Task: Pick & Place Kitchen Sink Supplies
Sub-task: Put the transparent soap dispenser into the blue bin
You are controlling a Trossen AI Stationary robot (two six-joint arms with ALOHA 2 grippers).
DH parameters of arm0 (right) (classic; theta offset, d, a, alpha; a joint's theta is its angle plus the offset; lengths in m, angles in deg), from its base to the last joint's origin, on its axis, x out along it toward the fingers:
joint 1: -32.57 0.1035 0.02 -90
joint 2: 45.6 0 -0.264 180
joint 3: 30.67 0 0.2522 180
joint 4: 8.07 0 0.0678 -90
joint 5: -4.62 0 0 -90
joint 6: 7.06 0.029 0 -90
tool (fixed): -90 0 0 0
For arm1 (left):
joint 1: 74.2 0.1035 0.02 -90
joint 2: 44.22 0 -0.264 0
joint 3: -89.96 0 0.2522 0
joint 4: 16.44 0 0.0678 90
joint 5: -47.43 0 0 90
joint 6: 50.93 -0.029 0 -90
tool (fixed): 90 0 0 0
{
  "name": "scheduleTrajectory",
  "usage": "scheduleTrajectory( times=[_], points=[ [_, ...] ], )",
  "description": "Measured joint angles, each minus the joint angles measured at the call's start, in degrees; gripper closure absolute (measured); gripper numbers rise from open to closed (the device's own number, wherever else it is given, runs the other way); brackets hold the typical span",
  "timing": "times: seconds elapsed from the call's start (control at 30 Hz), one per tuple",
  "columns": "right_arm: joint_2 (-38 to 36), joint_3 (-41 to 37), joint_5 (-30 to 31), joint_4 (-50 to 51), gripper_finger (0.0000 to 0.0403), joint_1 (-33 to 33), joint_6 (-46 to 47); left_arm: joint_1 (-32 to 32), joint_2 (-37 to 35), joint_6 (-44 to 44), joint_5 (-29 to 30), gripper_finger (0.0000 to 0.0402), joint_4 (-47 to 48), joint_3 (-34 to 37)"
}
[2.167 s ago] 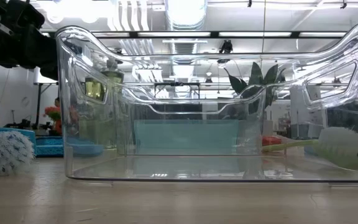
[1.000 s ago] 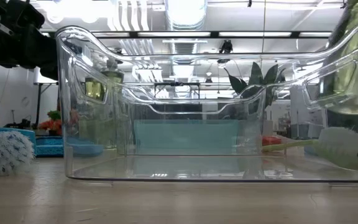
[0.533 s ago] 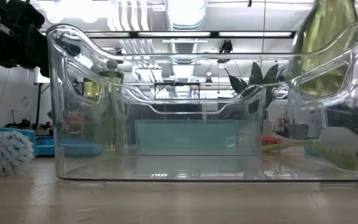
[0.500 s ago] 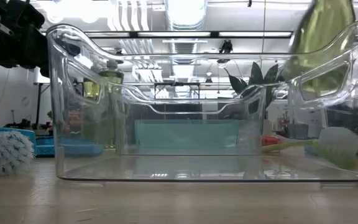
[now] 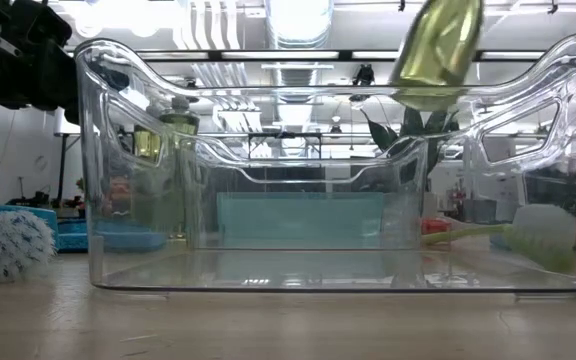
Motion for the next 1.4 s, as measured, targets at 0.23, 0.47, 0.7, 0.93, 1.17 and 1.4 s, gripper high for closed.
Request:
scheduleTrajectory(
  times=[0.23, 0.47, 0.7, 0.93, 1.17, 1.4],
  points=[
    [8.7, 8.4, 3.1, -0.2, 0.0290, -0.6, -10.0, 0.0, 0.0, 0.0, 0.0, 0.0401, 0.0, 0.0],
    [17.6, 17.3, 4.3, 0.0, 0.0292, -5.4, -18.9, 0.0, 0.0, 0.0, 0.0, 0.0401, 0.0, 0.0],
    [24.9, 25.1, 3.5, -0.1, 0.0288, -12.1, -25.2, 0.0, 0.0, 0.0, 0.0, 0.0401, 0.1, 0.0],
    [29.0, 25.3, 1.6, -0.8, 0.0290, -19.6, -29.6, 0.0, 0.0, 0.0, 0.0, 0.0401, 0.1, 0.0],
    [32.0, 25.3, -2.6, -4.5, 0.0291, -26.4, -33.3, 0.0, 0.0, 0.0, 0.0, 0.0401, 0.1, 0.0],
    [33.1, 25.2, -5.7, -10.0, 0.0286, -32.9, -36.2, 0.0, 0.0, 0.0, 0.0, 0.0401, 0.2, 0.0]
  ],
)
